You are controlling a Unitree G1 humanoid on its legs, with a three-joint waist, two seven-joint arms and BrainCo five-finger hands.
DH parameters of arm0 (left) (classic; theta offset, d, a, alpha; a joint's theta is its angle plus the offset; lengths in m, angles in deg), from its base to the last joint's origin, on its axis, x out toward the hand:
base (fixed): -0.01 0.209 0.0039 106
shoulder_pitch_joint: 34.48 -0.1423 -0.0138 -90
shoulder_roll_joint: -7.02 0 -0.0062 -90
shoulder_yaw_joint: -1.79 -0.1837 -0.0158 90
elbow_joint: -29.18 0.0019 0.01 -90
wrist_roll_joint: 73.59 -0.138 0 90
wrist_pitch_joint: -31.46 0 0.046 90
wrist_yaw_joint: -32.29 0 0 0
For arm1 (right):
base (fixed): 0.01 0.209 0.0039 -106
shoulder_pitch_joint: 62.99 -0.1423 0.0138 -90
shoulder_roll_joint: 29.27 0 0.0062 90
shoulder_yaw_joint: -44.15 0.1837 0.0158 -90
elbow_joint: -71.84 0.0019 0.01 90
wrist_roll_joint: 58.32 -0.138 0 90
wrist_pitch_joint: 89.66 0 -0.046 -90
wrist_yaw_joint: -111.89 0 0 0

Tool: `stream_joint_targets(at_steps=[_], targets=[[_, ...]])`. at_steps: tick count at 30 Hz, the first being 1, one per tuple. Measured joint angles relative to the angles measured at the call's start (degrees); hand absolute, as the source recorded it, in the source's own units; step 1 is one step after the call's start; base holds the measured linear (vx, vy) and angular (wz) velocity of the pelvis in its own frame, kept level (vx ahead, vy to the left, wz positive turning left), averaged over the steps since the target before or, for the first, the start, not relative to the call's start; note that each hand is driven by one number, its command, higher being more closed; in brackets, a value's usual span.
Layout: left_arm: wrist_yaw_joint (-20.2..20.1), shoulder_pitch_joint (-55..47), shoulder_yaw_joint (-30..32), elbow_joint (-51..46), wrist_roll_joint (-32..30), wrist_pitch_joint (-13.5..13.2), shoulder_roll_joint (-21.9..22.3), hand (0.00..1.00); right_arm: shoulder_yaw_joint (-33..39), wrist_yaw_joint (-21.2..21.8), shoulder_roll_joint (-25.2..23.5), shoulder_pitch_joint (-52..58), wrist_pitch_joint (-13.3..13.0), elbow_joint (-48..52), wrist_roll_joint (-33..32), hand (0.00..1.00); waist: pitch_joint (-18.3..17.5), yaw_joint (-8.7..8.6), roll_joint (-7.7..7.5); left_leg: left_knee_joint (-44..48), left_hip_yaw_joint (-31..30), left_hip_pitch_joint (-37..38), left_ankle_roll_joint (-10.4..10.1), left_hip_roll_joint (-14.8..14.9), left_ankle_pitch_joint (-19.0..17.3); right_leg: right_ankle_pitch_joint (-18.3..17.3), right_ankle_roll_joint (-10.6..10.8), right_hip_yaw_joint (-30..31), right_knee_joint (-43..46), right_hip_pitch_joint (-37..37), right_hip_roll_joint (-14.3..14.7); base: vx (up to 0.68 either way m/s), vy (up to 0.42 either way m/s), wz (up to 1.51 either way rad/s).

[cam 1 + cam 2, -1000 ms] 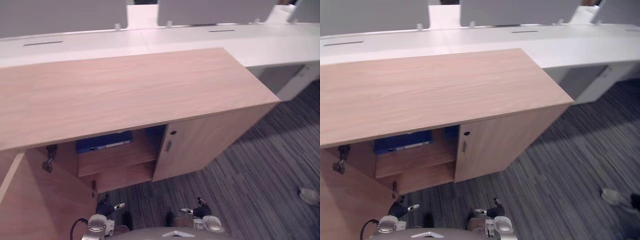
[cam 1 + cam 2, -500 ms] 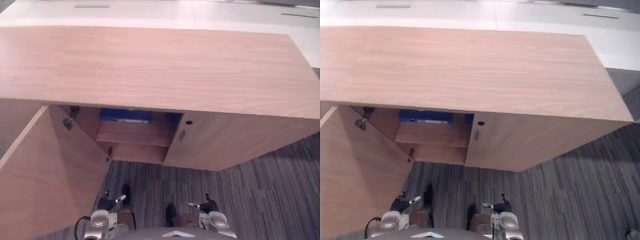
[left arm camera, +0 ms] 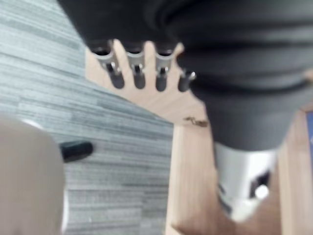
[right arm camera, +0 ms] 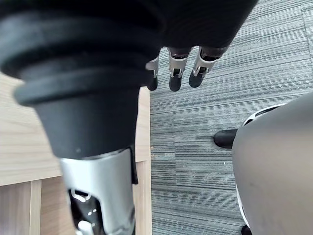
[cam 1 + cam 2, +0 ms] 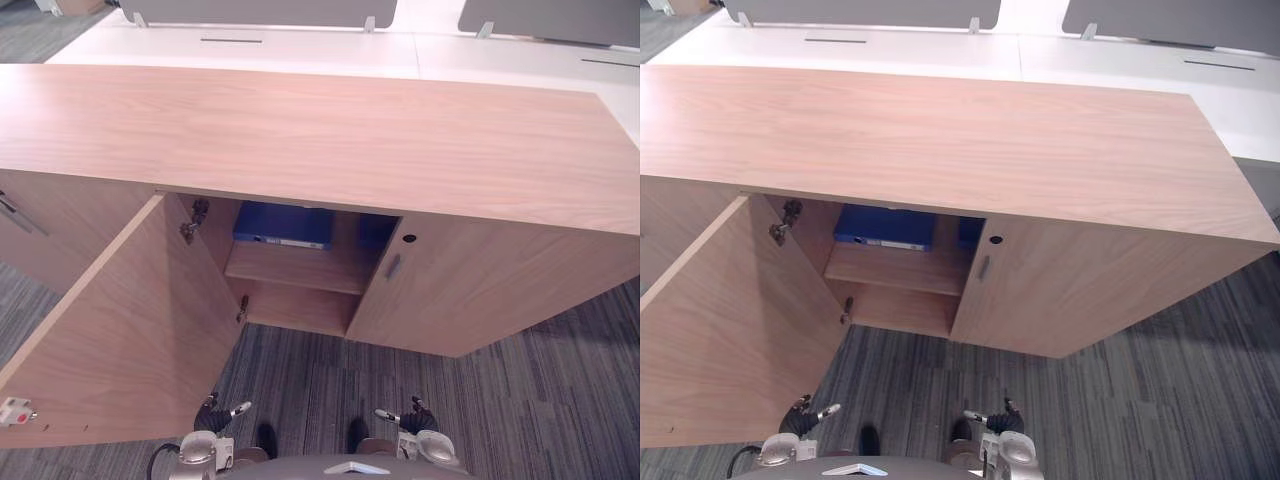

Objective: Walk over to the cabinet, pick up the folder, carry it to the office cabinet, place the folder inside the office cabinet, then close the office cabinet door

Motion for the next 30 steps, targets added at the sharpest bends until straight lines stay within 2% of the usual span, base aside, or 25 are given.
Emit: stream_joint_targets(at_steps=[6, 15, 26, 30], targets=[[0.57, -0.15, 0.18, 0.64, 1.50, 0.00, -0.09, 0.00, -0.04, -0.03, -0.23, -0.04, 0.07, -0.88, 0.01, 0.00, -0.80, 0.10, -0.50, -0.39, -1.64, 1.14, 0.04, -0.18, 0.54, 0.20, 0.29, -0.42, -0.72, 1.87, 0.00, -0.09, -0.006, 0.09], [3.09, -2.23, 4.68, 0.49, 13.49, -1.01, 0.57, 0.00, -0.01, -0.52, -0.41, -0.32, 0.20, -3.00, 0.10, 0.00, -2.38, 1.33, -1.51, -0.47, -4.13, 1.13, 0.04, -0.69, 0.58, 0.13, 0.65, -1.68, -1.73, 4.23, -0.09, -0.02, -0.001, 0.14], [7.10, -2.88, 8.06, -0.27, 13.67, -2.16, 0.97, 0.00, -0.08, -2.41, -0.63, -1.30, 0.23, -4.77, 1.08, 0.00, -2.65, 1.72, -2.02, -0.50, -6.06, 1.50, 0.07, -0.91, 0.60, -0.43, 0.70, -3.63, -1.55, 5.68, -0.14, 0.01, -0.011, 0.10], [9.01, -4.18, 10.17, -2.37, 15.88, -2.81, 1.00, 0.00, -0.09, -2.60, -0.62, -1.32, 0.23, -4.82, 1.13, 0.00, -2.63, 2.03, -2.06, -0.50, -6.05, 1.84, 0.04, -0.90, 0.57, -0.52, 0.60, -3.63, -1.50, 5.70, -0.13, 0.00, 0.000, 0.00]])
